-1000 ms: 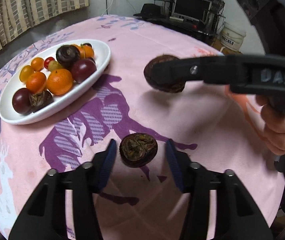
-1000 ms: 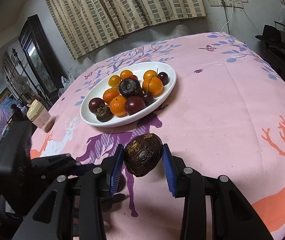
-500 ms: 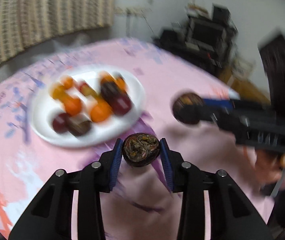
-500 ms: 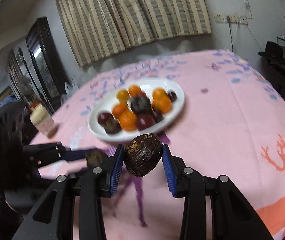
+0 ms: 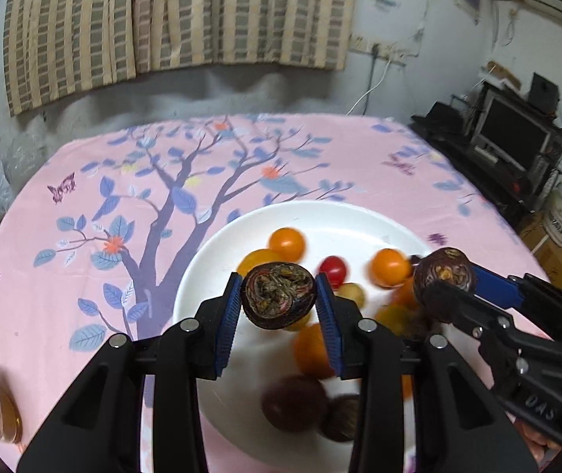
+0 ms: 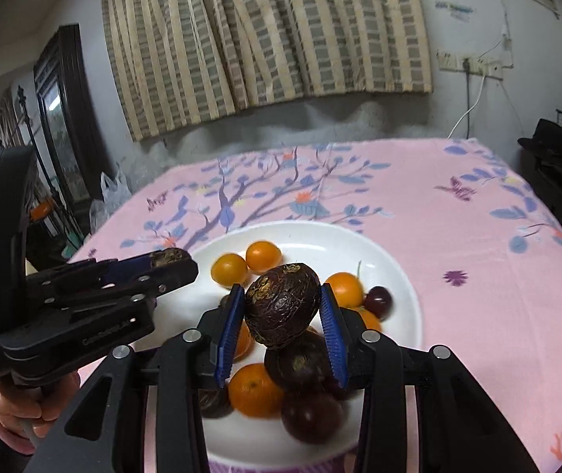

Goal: Organize fruits

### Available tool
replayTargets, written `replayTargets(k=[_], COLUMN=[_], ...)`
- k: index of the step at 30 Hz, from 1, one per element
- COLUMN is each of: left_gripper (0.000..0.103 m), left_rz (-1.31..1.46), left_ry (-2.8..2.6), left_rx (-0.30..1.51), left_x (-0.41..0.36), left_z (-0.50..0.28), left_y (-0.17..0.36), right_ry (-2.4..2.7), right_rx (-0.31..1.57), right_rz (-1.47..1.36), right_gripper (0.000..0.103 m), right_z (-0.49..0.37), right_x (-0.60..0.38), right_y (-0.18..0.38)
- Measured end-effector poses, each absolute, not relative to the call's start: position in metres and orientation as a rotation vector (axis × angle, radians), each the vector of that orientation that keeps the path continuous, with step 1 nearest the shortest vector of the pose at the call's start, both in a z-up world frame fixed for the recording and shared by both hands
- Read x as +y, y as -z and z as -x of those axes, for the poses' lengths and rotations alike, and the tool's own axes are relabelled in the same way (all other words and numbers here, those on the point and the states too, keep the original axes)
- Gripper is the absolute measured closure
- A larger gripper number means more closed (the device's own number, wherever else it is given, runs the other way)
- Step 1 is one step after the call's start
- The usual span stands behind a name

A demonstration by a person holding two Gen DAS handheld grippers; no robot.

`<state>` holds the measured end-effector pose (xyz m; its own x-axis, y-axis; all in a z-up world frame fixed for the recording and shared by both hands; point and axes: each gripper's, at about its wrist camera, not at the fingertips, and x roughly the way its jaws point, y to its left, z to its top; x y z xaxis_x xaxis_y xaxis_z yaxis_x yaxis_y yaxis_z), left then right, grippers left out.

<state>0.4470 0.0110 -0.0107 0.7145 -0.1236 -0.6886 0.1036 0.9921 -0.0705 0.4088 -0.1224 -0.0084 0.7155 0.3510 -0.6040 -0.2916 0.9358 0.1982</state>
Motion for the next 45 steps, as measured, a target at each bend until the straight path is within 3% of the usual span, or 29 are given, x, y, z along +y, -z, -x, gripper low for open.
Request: replayTargets(k=[5, 7, 9, 13, 17, 20, 30, 45], left_gripper=[0.065, 0.035, 0.017, 0.006, 0.005, 0.005, 0.005, 0.005], left_rz=[0.007, -0.011, -0.035, -0.059, -0.047, -0.054, 0.006, -0.057], left_ry=[0.095, 0.061, 0.017, -0.010, 0.003, 0.022, 0.008, -0.020], left_rx=[0.784, 0.772, 0.727, 0.674, 0.648, 0.658, 0.711, 0.692], left_x=[0.013, 0.012, 0.012, 0.015, 0.019, 0.019, 0.028, 0.025], left_z=[-0.458, -0.456, -0.446, -0.412, -0.361, -0.326, -0.248, -0.235], left_y=[0.028, 0.028, 0.020, -0.001, -0.015, -0.015, 0.017, 0.026], right_ry=[-0.349, -0.347, -0.345, -0.332, -0.308, -0.294, -0.304, -0.281], right_rx=[0.684, 0.676, 0.658, 0.622, 0.594, 0.581, 0.695, 0.699], right_rz=[-0.053, -0.051, -0.052, -0.056, -0.021, 0.008, -0.017, 0.053], right_gripper=[0.062, 0.050, 0.048, 0.030, 0.009, 0.004, 0.004, 0.004], right_z=[-0.413, -0.409, -0.398, -0.366, -0.323, -0.287, -0.244, -0.236], right_x=[-0.114, -0.115, -0.118, -0.127, -0.134, -0.141, -0.146, -0.141], right_y=[0.014, 0.010, 0.000, -0.013, -0.015, -0.006, 0.026, 0.034])
